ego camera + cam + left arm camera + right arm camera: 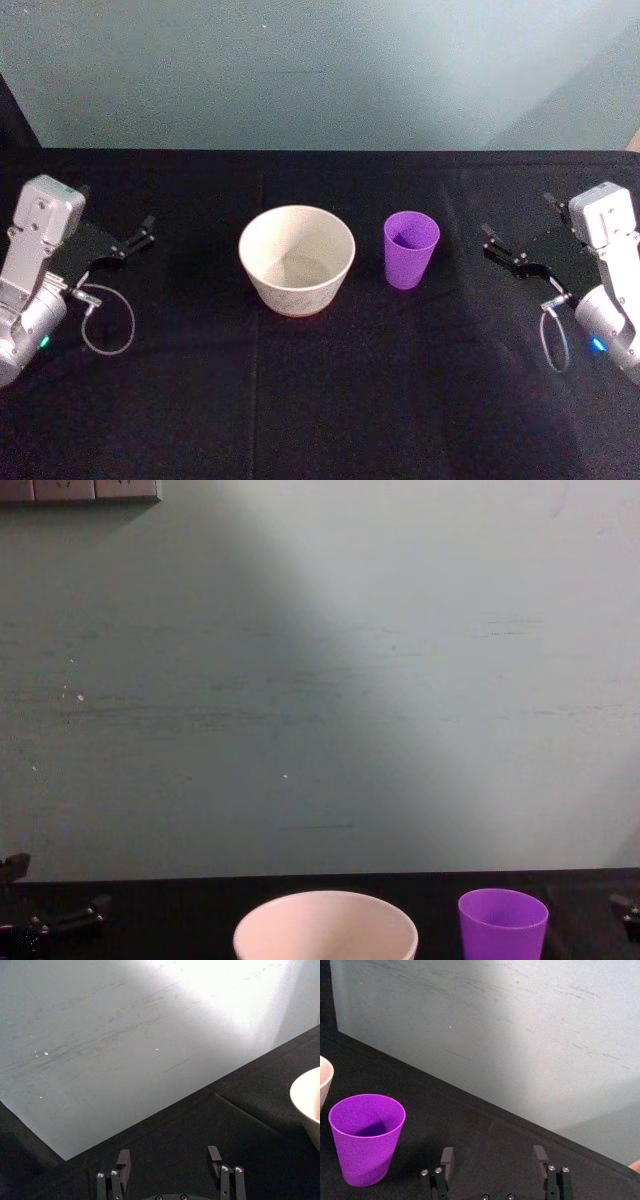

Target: Pick up the cup and pour the mung beans from the cup into the bowl.

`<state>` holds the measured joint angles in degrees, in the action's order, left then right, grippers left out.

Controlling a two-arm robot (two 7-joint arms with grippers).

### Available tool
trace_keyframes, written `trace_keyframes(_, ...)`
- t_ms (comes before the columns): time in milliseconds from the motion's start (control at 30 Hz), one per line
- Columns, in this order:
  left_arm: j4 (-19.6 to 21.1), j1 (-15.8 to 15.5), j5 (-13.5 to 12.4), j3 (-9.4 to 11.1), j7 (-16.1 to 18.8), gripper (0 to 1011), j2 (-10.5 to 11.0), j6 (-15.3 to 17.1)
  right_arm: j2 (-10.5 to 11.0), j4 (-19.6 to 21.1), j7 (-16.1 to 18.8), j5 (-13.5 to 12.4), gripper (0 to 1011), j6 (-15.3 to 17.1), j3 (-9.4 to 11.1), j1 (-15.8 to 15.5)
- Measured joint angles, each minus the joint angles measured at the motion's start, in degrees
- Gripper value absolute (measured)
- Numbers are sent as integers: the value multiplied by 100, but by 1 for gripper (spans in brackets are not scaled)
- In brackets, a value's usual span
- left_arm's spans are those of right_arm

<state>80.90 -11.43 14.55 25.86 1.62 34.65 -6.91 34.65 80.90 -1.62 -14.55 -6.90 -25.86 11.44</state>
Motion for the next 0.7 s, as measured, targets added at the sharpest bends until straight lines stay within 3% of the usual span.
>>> trace_keyframes(700, 0, 0, 0, 0, 0, 1000, 0, 0, 0, 0, 0, 0, 1003, 0, 0, 0)
